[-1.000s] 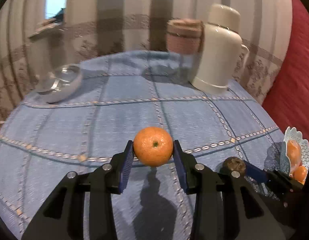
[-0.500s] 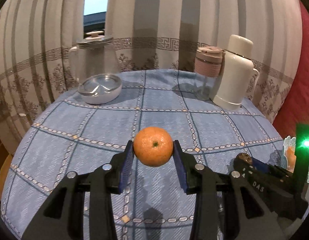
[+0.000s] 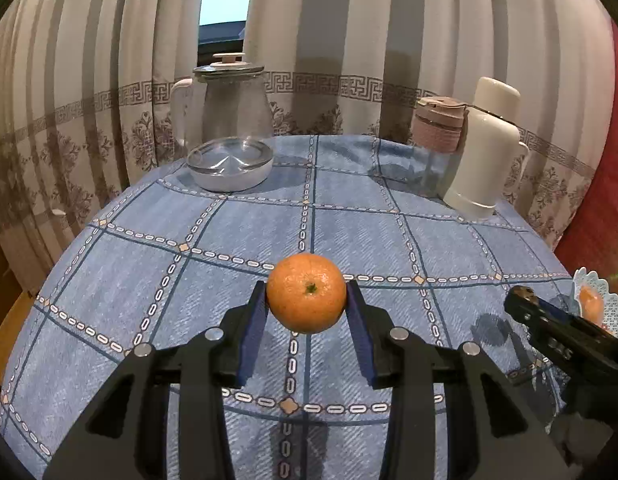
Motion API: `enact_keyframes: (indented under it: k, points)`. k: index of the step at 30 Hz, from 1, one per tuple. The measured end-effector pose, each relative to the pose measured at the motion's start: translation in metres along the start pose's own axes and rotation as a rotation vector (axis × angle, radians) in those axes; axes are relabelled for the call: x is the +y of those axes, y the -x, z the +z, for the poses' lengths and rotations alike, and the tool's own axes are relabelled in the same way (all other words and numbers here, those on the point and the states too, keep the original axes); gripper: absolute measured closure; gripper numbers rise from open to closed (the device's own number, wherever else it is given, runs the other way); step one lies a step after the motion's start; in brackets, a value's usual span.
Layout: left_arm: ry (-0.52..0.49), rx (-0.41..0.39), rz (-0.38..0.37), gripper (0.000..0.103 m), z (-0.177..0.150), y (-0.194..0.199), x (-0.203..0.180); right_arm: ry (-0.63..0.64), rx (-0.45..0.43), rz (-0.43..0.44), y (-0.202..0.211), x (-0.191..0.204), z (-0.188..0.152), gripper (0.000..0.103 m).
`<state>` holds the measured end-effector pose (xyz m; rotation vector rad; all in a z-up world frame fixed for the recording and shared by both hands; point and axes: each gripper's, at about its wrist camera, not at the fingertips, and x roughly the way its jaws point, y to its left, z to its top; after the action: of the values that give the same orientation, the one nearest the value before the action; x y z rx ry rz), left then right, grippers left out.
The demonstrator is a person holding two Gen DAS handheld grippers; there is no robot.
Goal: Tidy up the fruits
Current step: 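Carry the brown fruit toward the white basket with the right tool while the left tool holds the orange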
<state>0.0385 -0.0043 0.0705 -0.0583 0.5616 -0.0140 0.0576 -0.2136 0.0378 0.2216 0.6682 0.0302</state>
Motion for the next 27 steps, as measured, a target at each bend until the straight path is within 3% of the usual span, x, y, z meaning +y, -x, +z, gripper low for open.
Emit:
enact_keyframes:
  k: [15, 27]
  points:
    - [0.011, 0.002, -0.017, 0.063, -0.007, 0.006, 0.000, 0.029, -0.044, 0.084, 0.053, 0.043, -0.020, 0.057]
    - [0.002, 0.010, -0.025, 0.063, -0.014, 0.008, -0.005, 0.045, -0.042, 0.100, 0.077, 0.044, -0.035, 0.057]
